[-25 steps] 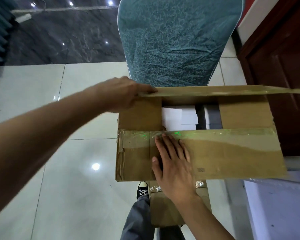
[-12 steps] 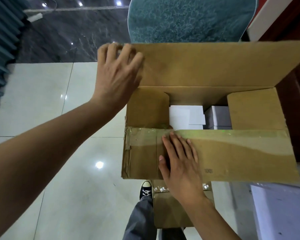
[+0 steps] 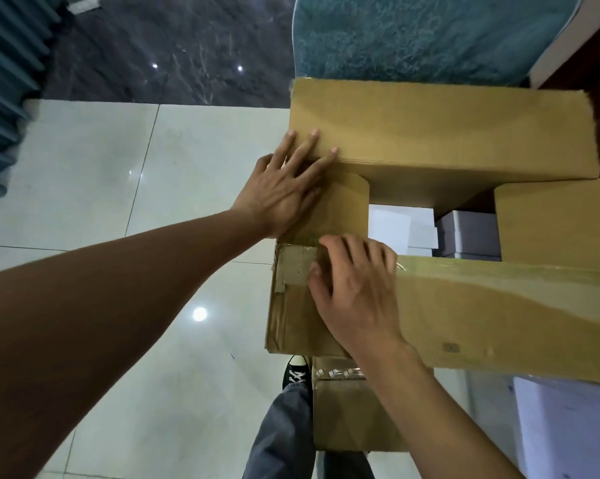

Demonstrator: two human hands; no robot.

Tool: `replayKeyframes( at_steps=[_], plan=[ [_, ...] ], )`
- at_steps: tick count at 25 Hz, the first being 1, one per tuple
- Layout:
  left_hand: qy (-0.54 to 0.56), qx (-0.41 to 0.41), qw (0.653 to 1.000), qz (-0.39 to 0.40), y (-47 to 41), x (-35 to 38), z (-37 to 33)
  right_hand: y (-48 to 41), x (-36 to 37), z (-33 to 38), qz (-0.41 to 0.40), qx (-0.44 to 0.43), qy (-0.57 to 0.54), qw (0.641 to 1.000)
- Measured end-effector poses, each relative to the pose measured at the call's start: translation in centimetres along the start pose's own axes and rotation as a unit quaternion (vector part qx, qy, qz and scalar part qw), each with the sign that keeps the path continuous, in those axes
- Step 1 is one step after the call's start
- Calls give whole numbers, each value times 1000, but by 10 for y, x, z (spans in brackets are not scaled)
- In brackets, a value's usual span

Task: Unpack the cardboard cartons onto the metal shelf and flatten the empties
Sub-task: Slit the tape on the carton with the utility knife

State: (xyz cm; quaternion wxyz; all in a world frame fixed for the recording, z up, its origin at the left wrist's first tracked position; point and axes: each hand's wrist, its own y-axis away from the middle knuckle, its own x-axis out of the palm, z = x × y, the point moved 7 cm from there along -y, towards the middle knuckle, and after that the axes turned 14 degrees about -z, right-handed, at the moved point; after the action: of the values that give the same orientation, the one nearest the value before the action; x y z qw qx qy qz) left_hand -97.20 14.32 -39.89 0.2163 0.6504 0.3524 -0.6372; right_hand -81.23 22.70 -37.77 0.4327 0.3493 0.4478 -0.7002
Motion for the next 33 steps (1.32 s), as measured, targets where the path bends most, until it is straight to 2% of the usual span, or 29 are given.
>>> replayKeyframes(
  at_steps=[6, 15, 22, 25, 27, 29, 33],
  plan=[
    [52, -27, 998, -4, -2, 8, 2, -30, 28, 19, 33, -8, -99, 995],
    [108, -73, 991, -3, 0, 8, -10, -17, 9, 31, -113, -32, -116, 986],
    [120, -93, 988, 2, 5, 11, -11, -12, 0, 31, -142, -34, -134, 980],
    [119, -121, 985, 18, -1, 16, 6, -9, -43, 53, -190, -107, -186, 958],
    [152, -127, 979, 45, -8, 19, 13, -1, -71, 67, -211, -143, -164, 953],
    [161, -123, 978, 41, -7, 20, 9, 1, -78, 60, -201, -137, -149, 958],
    [93, -112, 989, 15, 7, 13, -2, 16, -79, 55, -182, -86, -143, 969]
  ],
)
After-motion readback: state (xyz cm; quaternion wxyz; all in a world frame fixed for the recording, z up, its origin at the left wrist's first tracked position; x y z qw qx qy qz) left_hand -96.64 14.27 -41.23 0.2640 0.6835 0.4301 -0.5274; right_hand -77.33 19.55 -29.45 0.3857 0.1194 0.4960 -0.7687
